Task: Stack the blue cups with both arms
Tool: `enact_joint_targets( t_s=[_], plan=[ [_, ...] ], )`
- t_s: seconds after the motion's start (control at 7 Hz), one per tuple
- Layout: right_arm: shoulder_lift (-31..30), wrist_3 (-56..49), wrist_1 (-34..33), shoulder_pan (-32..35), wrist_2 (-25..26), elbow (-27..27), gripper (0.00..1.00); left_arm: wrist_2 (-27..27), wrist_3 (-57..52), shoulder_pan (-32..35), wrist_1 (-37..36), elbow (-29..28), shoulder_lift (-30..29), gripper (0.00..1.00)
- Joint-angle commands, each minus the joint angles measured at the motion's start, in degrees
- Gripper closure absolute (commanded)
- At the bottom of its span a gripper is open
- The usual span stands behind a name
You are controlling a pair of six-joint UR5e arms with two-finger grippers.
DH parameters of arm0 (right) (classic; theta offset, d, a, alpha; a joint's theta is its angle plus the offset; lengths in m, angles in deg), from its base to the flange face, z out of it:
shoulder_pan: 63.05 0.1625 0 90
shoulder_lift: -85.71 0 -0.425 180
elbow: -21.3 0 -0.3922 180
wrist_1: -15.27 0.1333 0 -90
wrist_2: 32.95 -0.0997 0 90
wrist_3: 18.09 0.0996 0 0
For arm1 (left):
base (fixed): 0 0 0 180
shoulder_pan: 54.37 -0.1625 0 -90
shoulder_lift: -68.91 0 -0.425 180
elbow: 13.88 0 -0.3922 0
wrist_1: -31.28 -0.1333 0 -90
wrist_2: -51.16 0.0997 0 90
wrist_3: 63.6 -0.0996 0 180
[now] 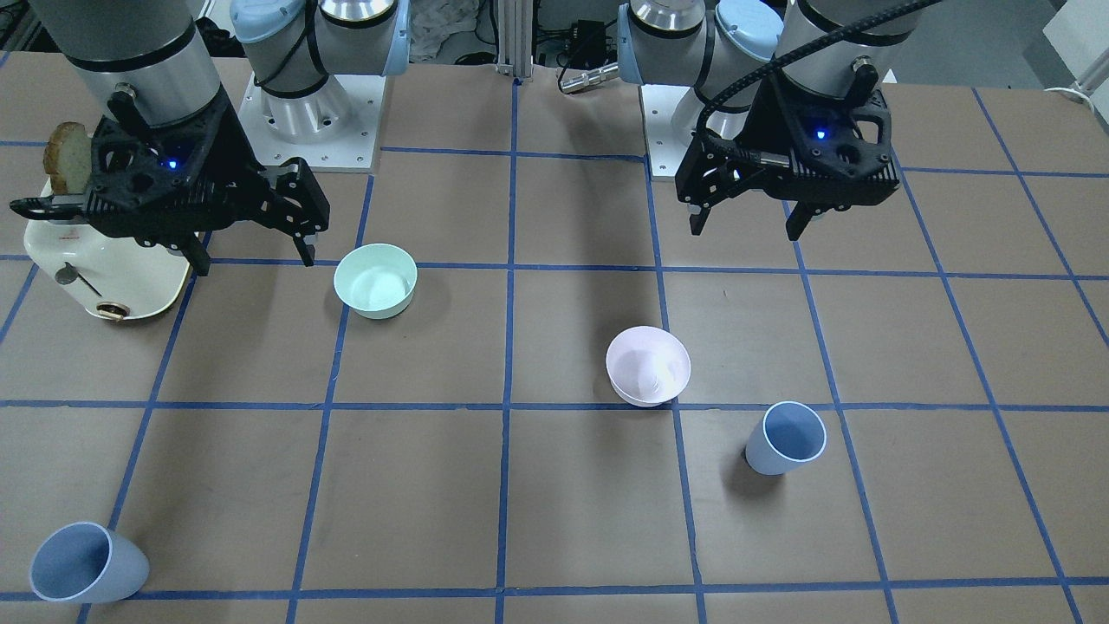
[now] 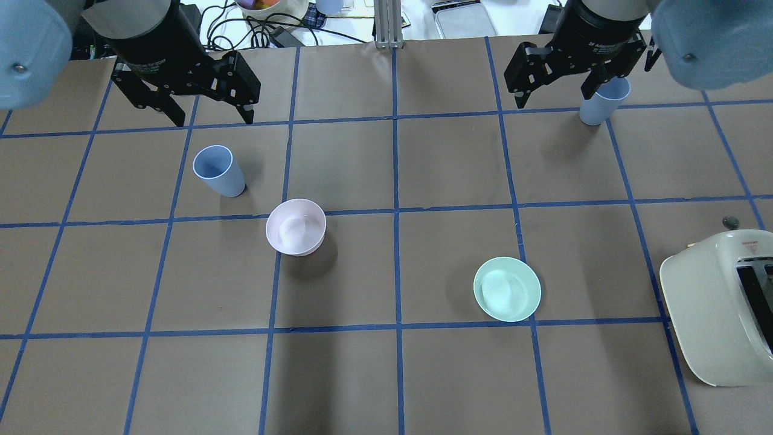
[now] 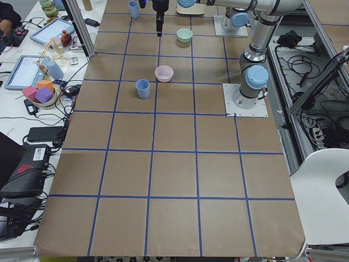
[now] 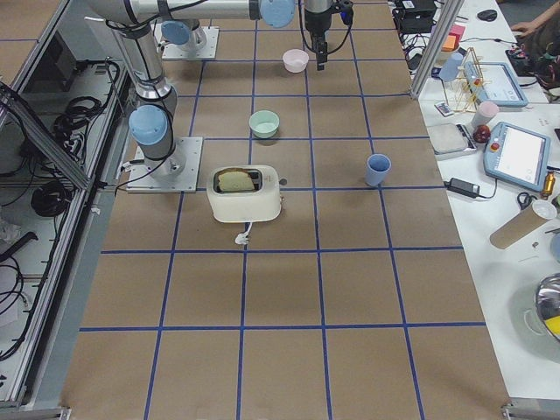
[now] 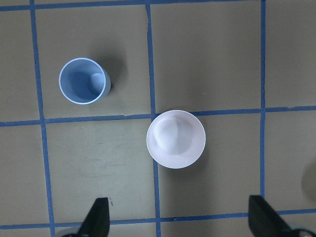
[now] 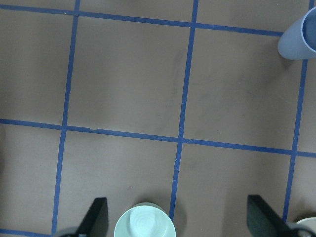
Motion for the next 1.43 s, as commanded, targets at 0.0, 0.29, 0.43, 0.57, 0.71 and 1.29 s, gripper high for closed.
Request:
enact_joint_targets(
  t_s=[0.0,0.29,0.43,0.57,0.71,1.29],
  plan=[
    [-1.2,0.7,-0.6,0.3,-0.2,0.0,0.00,0.0,-0.1,0.0,-0.1,0.0,0.0,0.00],
    [-1.1,0.9,-0.9,0.0,0.6,-0.3,0.00,0.0,0.0,0.1,0.0,0.0,0.0,0.00],
    [-1.4,0.9,-0.8,-0.1,0.2,-0.3,0.00,0.0,-0.1,0.1,0.0,0.0,0.0,0.00],
    [-1.8,1.0,-0.6,0.0,0.9,-0.3,0.00,0.0,0.0,0.0,0.2,0.0,0.0,0.00],
    [-1.7,1.1,-0.2,-0.1,0.9,-0.5,0.00,0.0,0.0,0.0,0.7,-0.3,0.0,0.00],
    [-1.5,1.7,-0.3,-0.2,1.0,-1.1,0.00,-0.3,-0.2,-0.6,-0.6,-0.5,-6.2,0.00]
  ],
)
